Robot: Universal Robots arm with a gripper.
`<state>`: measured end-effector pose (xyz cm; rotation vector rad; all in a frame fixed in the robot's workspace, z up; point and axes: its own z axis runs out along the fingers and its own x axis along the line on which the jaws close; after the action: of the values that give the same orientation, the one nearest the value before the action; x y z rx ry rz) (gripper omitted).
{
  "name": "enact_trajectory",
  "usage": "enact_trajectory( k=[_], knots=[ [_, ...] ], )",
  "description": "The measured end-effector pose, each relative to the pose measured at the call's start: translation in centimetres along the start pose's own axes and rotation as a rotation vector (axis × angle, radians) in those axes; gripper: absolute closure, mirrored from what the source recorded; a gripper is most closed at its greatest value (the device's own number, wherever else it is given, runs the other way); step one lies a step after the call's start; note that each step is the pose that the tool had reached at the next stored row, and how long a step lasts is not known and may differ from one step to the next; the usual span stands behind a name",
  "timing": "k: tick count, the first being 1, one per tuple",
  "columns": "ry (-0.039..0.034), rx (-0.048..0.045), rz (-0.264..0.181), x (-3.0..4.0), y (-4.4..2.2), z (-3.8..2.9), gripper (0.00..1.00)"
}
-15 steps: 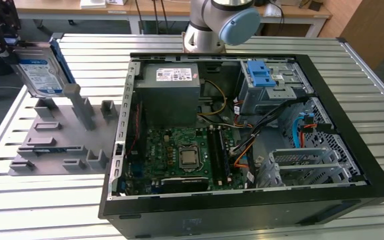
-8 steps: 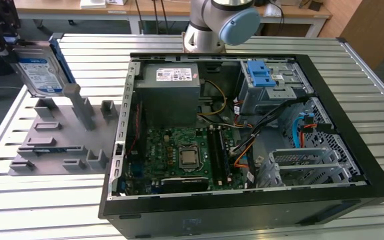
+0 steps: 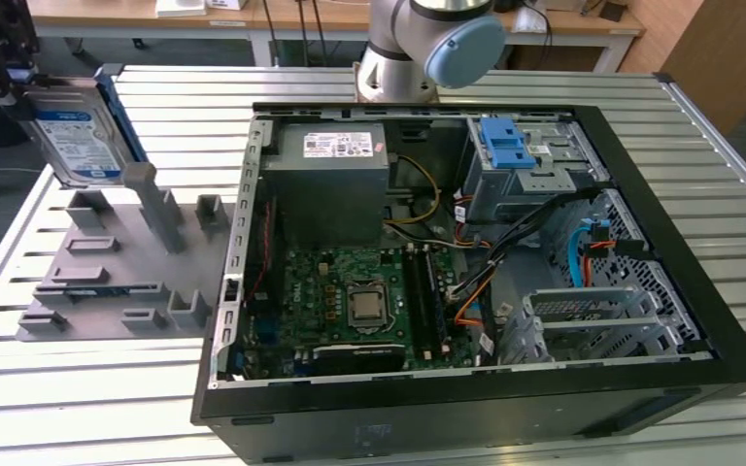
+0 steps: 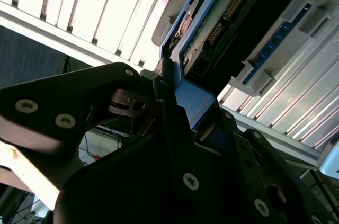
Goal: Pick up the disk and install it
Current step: 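Pick up the disk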
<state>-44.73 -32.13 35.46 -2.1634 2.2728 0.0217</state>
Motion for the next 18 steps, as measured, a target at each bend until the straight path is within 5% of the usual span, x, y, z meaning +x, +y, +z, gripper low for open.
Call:
enact_trajectory(
  k=[18],
  knots=[
    [0.0037, 0.0005, 0.0, -0.3, 0.02, -1.22, 0.63]
  ],
)
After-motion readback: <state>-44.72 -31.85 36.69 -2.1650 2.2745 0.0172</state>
